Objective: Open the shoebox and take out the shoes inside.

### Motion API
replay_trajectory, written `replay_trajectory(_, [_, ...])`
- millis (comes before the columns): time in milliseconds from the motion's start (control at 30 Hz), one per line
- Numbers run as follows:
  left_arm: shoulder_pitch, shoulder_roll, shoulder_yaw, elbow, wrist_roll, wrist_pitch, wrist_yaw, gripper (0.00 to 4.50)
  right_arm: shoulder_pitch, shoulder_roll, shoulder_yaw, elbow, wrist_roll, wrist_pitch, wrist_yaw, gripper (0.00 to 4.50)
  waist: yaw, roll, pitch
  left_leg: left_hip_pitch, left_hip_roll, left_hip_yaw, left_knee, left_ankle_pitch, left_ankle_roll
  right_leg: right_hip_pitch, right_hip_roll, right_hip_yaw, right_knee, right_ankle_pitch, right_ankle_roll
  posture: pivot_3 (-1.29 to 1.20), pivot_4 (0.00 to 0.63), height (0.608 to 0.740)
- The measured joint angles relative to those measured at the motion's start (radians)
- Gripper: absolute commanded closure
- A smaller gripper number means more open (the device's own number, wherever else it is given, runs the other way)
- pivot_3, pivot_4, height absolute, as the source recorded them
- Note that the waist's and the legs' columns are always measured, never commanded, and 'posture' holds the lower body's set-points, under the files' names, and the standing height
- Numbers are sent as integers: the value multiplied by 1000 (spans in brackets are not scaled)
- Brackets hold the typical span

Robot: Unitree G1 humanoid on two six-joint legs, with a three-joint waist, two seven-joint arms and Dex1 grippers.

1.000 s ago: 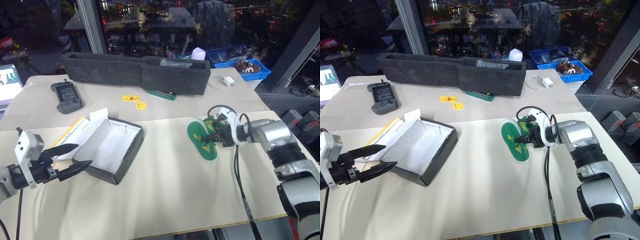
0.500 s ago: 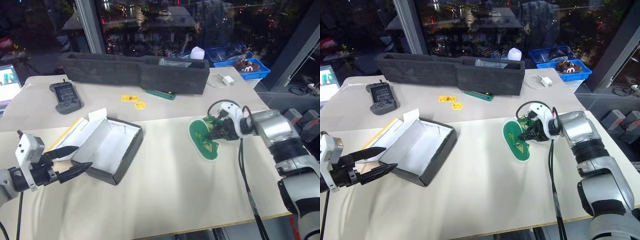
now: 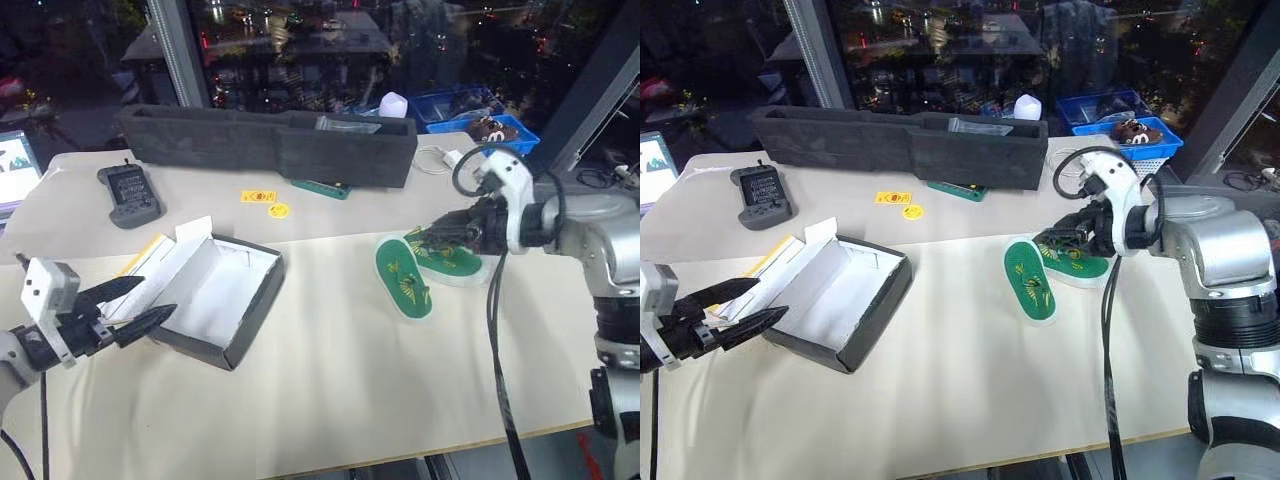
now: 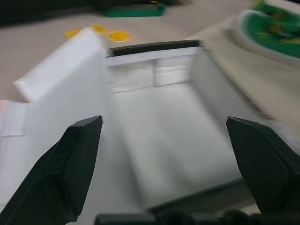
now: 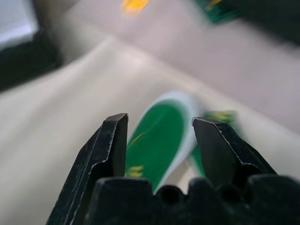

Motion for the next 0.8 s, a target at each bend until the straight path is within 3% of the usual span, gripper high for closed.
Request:
replay_trajectory(133, [-62,-113,-5,78,128,-17,275,0,183,172,-142,-120,-68,-149,-257,1802,4,-1,0,-2,-1,0,2,0,0,0,0,1,0,4,7,0,150,730])
replay_trajectory(333, [-97,-217,43,146,212,-95,509,0,419,130,-177,-208,-211,-356,-390,1802,0,-3,-1,0,-1,1,4,-1,1,2,-1,1,-1,4,7,0,150,730])
replay_trajectory(633, [-125,-222,65,406,266,-316,570,0,690,219,-156,-181,-262,-599,-431,1802,-10,-4,-1,5,-1,2,4,-1,0,4,-1,3,2,2,1,0,150,730])
replay_trajectory(800, [-126,-222,70,448,264,-378,576,0,706,266,-151,-137,-249,-622,-449,1802,-8,-4,-1,5,-1,3,4,-5,-7,4,-1,3,2,2,1,0,150,730])
